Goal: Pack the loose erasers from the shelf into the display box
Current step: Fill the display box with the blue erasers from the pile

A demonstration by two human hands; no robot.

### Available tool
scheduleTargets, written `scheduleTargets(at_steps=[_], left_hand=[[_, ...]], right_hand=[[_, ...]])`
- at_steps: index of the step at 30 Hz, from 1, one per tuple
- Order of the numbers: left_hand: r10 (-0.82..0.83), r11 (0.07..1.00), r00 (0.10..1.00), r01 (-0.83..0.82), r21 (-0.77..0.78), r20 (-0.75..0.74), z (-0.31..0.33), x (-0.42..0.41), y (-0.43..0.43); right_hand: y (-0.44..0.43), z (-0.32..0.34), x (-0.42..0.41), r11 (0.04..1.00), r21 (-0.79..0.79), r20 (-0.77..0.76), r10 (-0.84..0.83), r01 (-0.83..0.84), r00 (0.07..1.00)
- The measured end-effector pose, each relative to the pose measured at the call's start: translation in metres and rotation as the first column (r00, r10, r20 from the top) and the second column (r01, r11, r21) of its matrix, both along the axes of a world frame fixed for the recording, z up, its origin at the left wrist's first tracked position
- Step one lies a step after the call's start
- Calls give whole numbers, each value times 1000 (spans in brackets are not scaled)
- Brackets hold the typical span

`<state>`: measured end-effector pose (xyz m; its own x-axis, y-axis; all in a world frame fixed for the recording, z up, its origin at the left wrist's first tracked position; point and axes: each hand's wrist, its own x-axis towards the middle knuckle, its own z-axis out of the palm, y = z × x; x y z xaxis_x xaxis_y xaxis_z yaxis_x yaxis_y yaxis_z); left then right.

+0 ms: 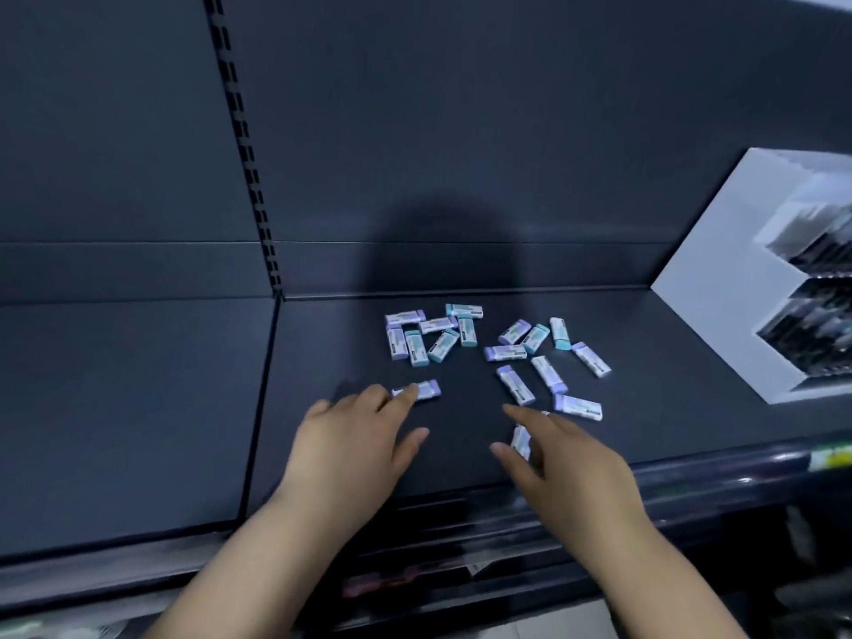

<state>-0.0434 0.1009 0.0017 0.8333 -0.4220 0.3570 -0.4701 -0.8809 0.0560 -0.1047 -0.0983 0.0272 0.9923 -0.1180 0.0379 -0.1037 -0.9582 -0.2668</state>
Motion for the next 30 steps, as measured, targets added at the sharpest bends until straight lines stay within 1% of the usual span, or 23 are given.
scheduleTargets(at_steps=[4, 5, 7, 8, 11, 14, 18, 22, 24, 26, 30], left_hand=[[18, 1000, 1000, -18, 11, -5, 3, 16, 6], [24, 1000, 999, -23, 15, -45, 5, 19, 7], [46, 999, 981, -41, 26, -190, 12, 28, 9], [52, 999, 977, -49, 19, -208, 10, 33, 10], [43, 998, 972, -32, 51, -230, 8, 55, 11], [19, 999, 978, -13, 31, -209, 3, 76, 6], [9, 1000, 957, -4, 15, -289, -6, 98, -5], [27, 999, 951, -31, -8, -307, -11, 117, -13], [54, 998, 943, -54, 7, -327, -10, 123, -18], [78, 996, 936, -62, 60, -343, -9, 128, -24], [88, 991, 923, -41, 130, -374, -3, 134, -31]], right_hand=[[-1, -4, 16, 998, 45, -27, 45, -44, 999], [-1, -7, 20, 998, 56, -22, 43, -42, 999], [4, -9, 27, 997, 80, -23, 21, -19, 1000], [5, -10, 28, 996, 87, -37, 16, -13, 999], [9, -13, 38, 996, 90, -59, 0, 6, 998], [11, -18, 47, 997, 71, -57, -10, 14, 998], [12, -26, 61, 995, 99, -53, 7, -2, 999], [3, -28, 93, 989, 145, -30, 28, -23, 999], [-2, -30, 114, 992, 128, -35, 22, -17, 999], [-4, -34, 133, 996, 89, -31, 22, -19, 999], [-2, -37, 158, 998, 29, -70, 51, -49, 996]])
